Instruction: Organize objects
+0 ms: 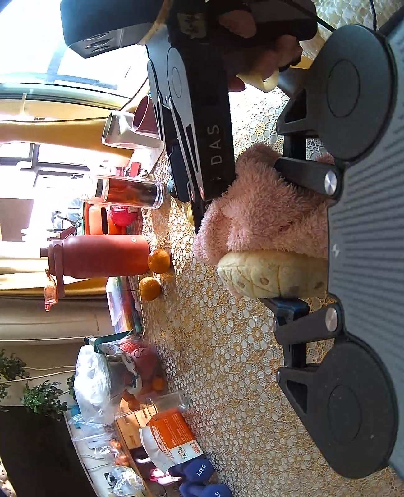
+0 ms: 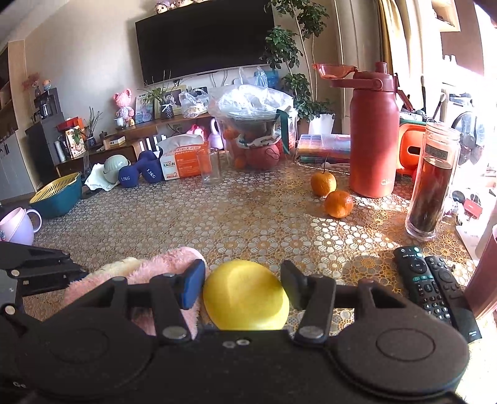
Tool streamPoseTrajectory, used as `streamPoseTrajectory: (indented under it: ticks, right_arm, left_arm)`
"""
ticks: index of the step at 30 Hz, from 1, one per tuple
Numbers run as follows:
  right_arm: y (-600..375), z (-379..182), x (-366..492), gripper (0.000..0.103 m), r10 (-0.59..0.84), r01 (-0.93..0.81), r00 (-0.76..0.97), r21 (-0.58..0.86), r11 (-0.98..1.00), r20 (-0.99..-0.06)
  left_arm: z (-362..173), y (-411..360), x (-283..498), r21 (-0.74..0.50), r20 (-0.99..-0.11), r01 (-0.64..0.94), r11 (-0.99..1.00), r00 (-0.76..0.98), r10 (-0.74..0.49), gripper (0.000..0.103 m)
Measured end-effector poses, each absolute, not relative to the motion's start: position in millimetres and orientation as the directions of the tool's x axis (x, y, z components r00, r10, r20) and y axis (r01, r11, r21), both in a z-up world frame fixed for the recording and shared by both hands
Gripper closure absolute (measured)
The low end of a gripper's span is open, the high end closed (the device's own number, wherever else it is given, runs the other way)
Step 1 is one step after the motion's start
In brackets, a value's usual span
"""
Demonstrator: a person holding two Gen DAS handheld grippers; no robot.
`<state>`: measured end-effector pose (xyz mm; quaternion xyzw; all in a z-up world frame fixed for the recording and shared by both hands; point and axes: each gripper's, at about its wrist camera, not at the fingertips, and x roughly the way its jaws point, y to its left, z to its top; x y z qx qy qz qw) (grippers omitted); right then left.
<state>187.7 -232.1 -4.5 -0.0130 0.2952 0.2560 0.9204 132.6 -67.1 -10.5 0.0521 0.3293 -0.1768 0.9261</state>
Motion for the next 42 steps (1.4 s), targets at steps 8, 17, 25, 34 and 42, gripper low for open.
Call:
streamPoseTrajectory:
  ticks: [8, 17, 25, 34, 42]
  right_arm:
    - [-232, -5, 187, 0.050, 0.454, -0.463, 0.701, 0.134, 0.876, -0.550]
    - [-226, -5, 183, 0.049, 0.455, -0.477, 0.701, 0.113, 0.871, -0.549]
    - [-230, -3, 188, 0.049, 0.456, -0.459, 0.693, 0.146, 0.876, -0.558]
    - [-228, -2, 190, 0.049, 0.435, -0.442, 0.696, 0.136, 0.887, -0.571]
    - [-223, 0, 191, 0.049, 0.418, -0.418, 0.691, 0.145, 0.897, -0.589]
  left_arm:
    - [-22, -54, 156, -0.114, -0.673, 0.255, 0.960, 0.691, -0.263, 0.049]
    - [-41, -25, 153, -0.050, -0.720, 0.172, 0.984, 0.677, -0.155, 0.050]
    - [-37, -44, 115, 0.113, -0.691, 0.291, 0.950, 0.711, -0.135, 0.050]
    - [-38, -88, 122, 0.148, -0.674, 0.358, 0.922, 0.719, -0.171, 0.050]
    - [-53, -55, 150, 0.145, -0.711, 0.240, 0.960, 0.700, -0.067, 0.050]
